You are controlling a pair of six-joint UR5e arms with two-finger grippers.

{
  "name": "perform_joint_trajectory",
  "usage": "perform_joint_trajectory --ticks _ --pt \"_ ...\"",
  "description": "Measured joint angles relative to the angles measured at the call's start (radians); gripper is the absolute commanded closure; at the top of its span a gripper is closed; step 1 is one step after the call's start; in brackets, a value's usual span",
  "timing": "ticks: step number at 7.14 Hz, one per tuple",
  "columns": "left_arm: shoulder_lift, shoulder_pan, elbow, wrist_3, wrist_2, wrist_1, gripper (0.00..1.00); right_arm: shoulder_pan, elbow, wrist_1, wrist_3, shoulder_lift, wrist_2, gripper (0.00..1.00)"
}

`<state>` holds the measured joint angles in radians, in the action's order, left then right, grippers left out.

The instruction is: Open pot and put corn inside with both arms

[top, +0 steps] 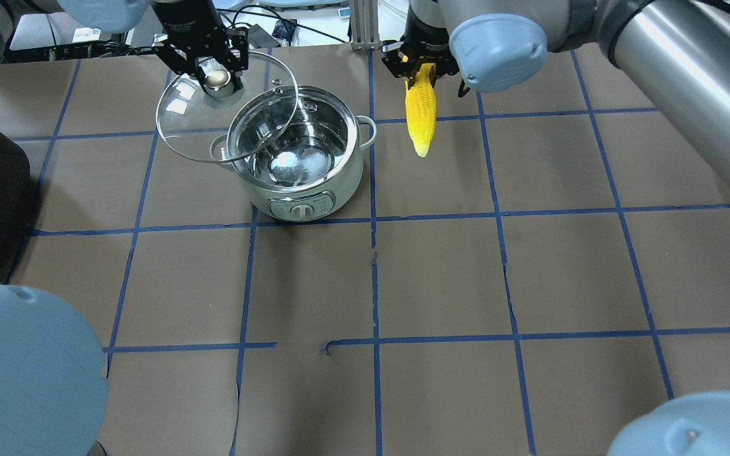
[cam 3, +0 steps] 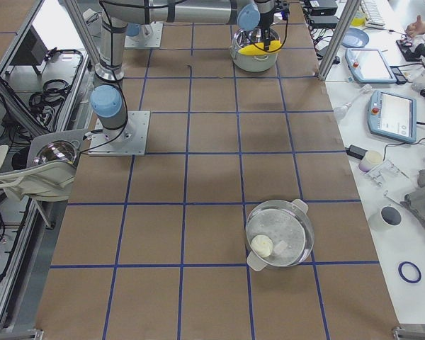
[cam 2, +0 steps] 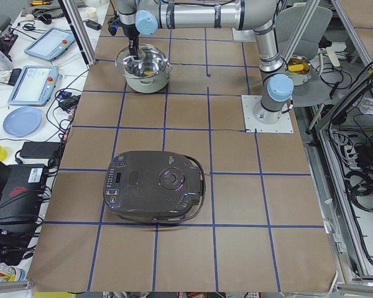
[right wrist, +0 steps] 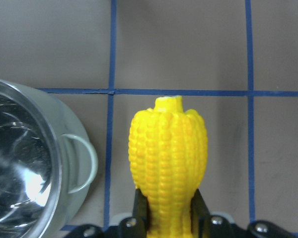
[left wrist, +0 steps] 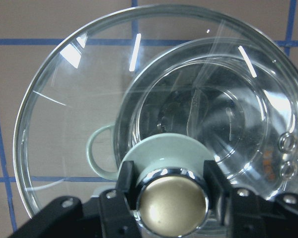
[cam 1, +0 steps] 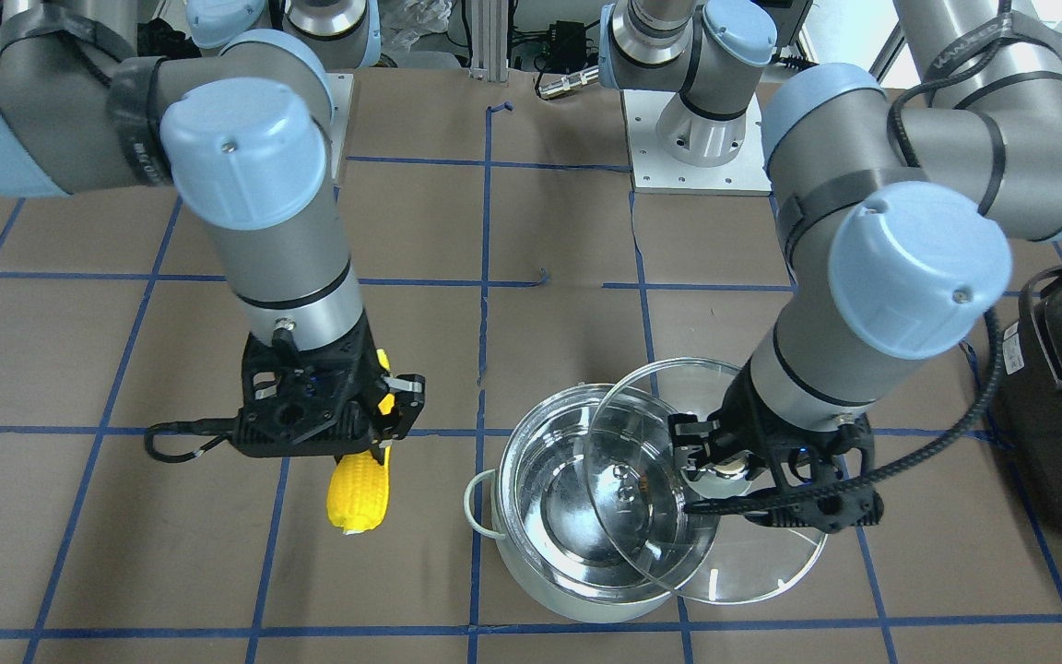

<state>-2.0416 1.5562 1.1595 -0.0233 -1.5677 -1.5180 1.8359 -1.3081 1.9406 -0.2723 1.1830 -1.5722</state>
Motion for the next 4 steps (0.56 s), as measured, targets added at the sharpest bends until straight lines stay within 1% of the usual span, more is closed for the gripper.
perform_joint_trajectory --ticks 2,4 --pt "-0.006 -0.085 -0.002 0.064 0.001 -0.046 0.95 0.092 0.106 -0.051 -0.16 -0.039 0.009 0.62" --pt "-0.015 -0.159 0.009 0.17 -0.005 -0.067 0.95 0.165 0.226 -0.05 -0.238 -0.135 0.013 0.6"
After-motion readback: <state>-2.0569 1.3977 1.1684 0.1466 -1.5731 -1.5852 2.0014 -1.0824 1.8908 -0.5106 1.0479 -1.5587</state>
